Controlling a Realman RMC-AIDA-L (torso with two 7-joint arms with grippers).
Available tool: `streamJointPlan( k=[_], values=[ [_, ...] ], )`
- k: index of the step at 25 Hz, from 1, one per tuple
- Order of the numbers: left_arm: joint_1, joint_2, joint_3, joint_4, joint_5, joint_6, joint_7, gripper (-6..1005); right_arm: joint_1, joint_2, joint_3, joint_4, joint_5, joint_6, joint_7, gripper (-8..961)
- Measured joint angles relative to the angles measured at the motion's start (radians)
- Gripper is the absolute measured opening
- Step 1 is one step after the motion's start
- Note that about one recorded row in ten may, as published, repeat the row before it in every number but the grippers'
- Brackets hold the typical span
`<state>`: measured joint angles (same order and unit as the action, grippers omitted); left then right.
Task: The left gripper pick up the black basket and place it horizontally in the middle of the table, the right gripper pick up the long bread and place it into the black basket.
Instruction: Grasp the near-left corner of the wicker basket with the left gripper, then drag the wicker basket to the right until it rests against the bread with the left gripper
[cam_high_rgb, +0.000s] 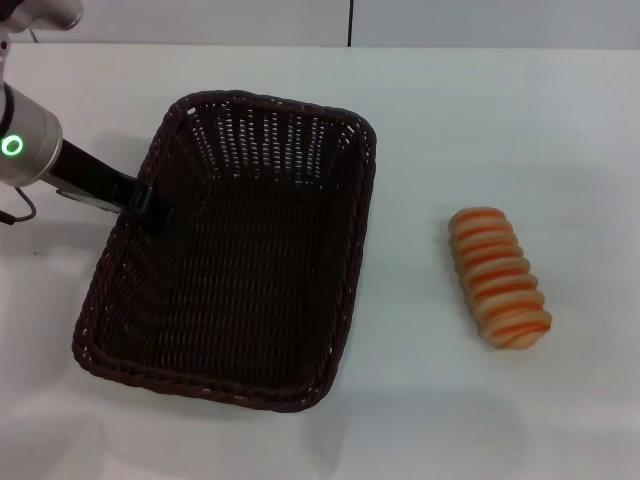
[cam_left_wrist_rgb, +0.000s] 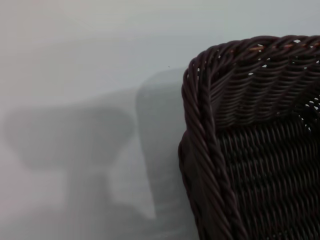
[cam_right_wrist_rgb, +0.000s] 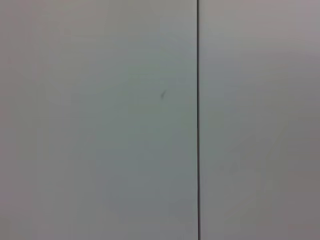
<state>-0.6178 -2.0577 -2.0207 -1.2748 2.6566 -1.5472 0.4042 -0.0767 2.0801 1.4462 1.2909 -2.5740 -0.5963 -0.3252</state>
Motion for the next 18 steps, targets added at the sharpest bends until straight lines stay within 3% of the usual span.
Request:
streamJointPlan(
  k=[8, 9, 15, 18],
  values=[
    [-0.001, -0.001, 0.012, -0.007, 0.003, 0.004, 0.006, 396, -0.004, 0.0, 0.001, 0.004, 0.0, 0.001, 0.0, 807],
    [-0.001, 0.0, 0.008, -0.009, 0.002, 0.005, 0.012, 219, -0.004, 0.0, 0.002, 0.004, 0.0, 0.001, 0.0, 807],
    [-0.01, 0.006, 0.003, -0.011, 0.002, 0.0, 0.04, 197, -0.012, 0.0, 0.001, 0.005, 0.0, 0.0, 0.0, 806],
    [-0.033, 0.028, -0.01, -0.015, -0.003, -0.02, 0.095, 197, -0.016, 0.0, 0.004, 0.007, 0.0, 0.001, 0.0, 806]
  ],
)
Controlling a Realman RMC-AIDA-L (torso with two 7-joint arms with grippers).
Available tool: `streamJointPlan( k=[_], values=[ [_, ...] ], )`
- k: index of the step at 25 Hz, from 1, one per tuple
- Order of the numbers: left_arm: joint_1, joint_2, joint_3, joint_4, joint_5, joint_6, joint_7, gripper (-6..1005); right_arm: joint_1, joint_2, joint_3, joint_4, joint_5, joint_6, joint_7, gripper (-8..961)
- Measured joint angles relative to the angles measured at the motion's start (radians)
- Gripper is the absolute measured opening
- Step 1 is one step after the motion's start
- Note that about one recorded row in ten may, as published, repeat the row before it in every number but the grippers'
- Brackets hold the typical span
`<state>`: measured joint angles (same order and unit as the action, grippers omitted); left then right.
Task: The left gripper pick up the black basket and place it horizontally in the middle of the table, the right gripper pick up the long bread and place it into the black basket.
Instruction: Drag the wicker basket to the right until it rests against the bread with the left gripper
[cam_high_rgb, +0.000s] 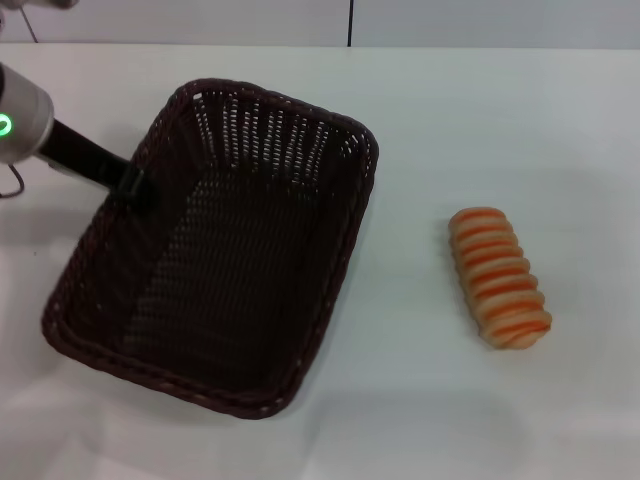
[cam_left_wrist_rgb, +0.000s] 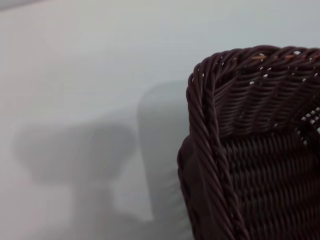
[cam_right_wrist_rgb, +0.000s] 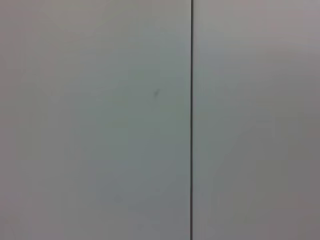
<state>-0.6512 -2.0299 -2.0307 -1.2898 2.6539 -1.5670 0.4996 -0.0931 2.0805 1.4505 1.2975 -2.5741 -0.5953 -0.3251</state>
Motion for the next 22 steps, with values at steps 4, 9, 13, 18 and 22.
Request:
streamJointPlan(
  k=[4, 9, 13, 18, 22],
  values=[
    [-0.035, 0.015, -0.044, -0.006, -0.005, -0.036, 0.071, 198, -0.008, 0.0, 0.003, 0.001, 0.0, 0.002, 0.007, 806],
    [-0.123, 0.041, -0.125, -0.009, -0.015, -0.143, 0.206, 196, -0.027, 0.003, 0.003, 0.007, 0.0, -0.002, 0.008, 806],
    [-0.2, 0.076, -0.178, -0.005, -0.094, -0.24, 0.316, 187, -0.046, 0.004, 0.0, 0.017, 0.0, -0.003, 0.009, 806],
    [-0.247, 0.11, -0.183, -0.003, -0.21, -0.33, 0.42, 201, -0.074, 0.007, -0.004, 0.034, 0.011, -0.003, 0.01, 806],
    [-0.288, 0.107, -0.17, 0.008, -0.25, -0.391, 0.553, 213, -0.091, 0.007, -0.006, 0.044, 0.023, -0.003, 0.01, 806]
  ],
)
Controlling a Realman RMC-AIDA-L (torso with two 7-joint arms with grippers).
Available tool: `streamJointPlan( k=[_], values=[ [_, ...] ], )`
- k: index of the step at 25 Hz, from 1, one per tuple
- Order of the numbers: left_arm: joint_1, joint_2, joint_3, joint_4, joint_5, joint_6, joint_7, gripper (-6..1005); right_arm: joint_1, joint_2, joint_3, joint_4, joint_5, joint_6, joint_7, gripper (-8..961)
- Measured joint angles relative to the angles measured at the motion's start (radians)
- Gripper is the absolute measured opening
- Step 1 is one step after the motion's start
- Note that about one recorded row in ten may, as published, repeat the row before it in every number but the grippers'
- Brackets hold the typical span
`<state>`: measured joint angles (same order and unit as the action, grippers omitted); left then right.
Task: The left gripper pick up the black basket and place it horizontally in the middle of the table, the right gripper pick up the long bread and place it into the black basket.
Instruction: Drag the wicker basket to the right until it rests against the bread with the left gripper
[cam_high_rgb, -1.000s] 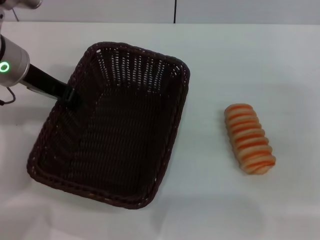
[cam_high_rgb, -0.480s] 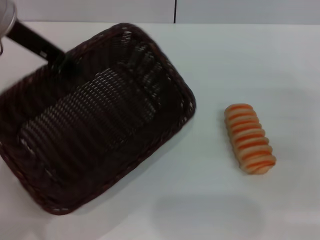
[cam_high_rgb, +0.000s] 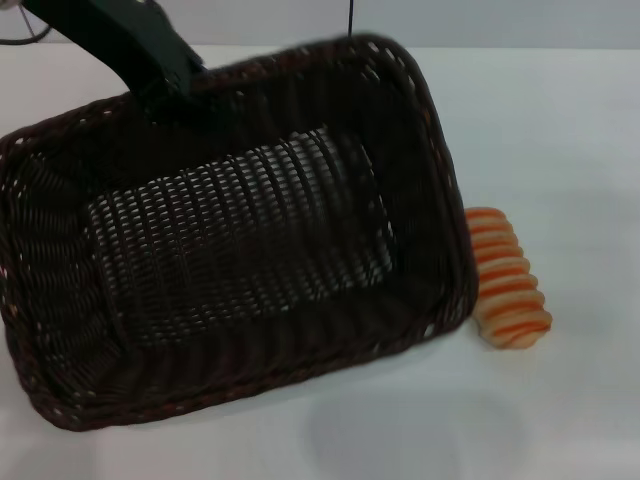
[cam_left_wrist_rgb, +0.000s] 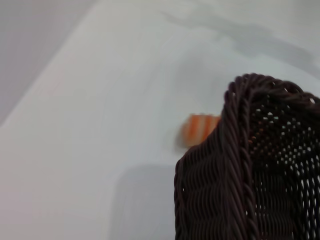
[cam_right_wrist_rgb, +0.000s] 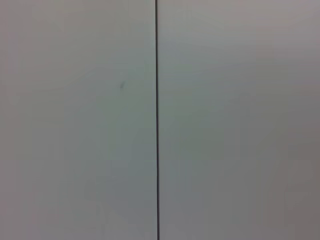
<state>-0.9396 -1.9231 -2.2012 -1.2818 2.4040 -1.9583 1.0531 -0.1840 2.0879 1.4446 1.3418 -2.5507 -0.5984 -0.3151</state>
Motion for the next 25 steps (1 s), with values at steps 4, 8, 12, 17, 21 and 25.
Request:
streamJointPlan(
  k=[4, 8, 12, 17, 21, 25],
  values=[
    [-0.025, -0.021, 0.028, 0.039, 0.002, -0.013, 0.088, 224, -0.019, 0.0, -0.008, 0.012, 0.001, 0.0, 0.0, 806],
    [-0.031, -0.034, 0.06, 0.066, 0.005, -0.008, 0.134, 236, -0.035, 0.0, -0.02, 0.022, 0.001, 0.0, 0.001, 806],
    [-0.031, -0.042, 0.079, 0.083, 0.009, 0.004, 0.154, 247, -0.043, 0.0, -0.025, 0.028, 0.001, 0.0, 0.001, 806],
    [-0.005, -0.107, 0.1, 0.131, 0.08, 0.132, 0.195, 261, -0.049, 0.0, -0.027, 0.039, 0.001, 0.0, 0.001, 806],
    [-0.015, -0.11, 0.093, 0.202, 0.077, 0.142, 0.208, 273, -0.049, 0.0, -0.027, 0.042, 0.001, -0.001, 0.001, 806],
    [-0.014, -0.116, 0.096, 0.211, 0.076, 0.165, 0.215, 284, -0.049, 0.0, -0.027, 0.047, 0.001, -0.001, 0.001, 805]
  ],
)
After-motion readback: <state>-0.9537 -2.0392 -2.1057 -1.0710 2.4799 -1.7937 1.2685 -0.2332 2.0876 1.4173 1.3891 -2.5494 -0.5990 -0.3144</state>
